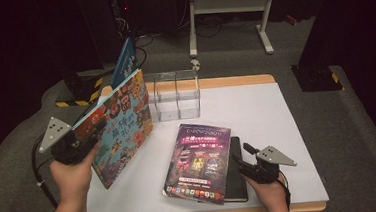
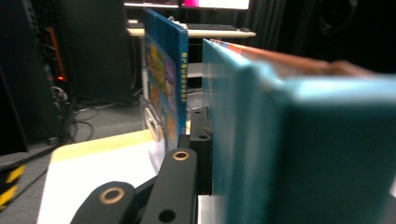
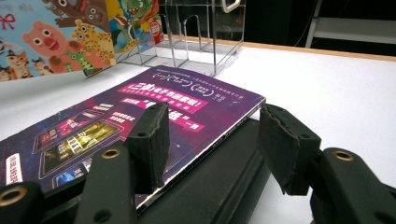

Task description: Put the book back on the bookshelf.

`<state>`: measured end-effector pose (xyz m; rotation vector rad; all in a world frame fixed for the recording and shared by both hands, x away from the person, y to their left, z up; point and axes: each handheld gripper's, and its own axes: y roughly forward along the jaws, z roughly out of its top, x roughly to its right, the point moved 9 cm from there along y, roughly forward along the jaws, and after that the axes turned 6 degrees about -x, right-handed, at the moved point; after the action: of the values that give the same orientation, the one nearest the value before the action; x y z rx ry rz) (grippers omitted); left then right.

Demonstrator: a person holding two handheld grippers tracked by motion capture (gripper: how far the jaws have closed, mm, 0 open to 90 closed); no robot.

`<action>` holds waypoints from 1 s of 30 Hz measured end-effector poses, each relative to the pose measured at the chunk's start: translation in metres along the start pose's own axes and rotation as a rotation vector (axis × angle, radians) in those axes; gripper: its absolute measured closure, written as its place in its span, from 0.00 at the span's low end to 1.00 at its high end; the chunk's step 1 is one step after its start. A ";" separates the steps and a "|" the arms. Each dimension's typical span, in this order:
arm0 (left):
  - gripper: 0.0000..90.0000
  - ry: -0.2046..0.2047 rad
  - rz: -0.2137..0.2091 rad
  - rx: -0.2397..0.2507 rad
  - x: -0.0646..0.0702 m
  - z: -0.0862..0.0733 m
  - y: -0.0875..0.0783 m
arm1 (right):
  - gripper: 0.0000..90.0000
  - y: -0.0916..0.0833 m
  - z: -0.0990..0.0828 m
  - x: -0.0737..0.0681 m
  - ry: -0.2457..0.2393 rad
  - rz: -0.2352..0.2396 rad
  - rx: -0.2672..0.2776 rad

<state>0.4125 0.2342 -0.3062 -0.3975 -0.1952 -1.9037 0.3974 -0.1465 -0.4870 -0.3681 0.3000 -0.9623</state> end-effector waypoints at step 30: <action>0.90 0.043 0.142 0.140 0.004 0.005 0.103 | 0.50 -0.005 0.005 -0.001 -0.004 0.019 0.023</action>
<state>0.5078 0.1950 -0.3057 -0.2689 -0.2629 -1.7454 0.3949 -0.1475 -0.4802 -0.3457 0.2882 -0.9459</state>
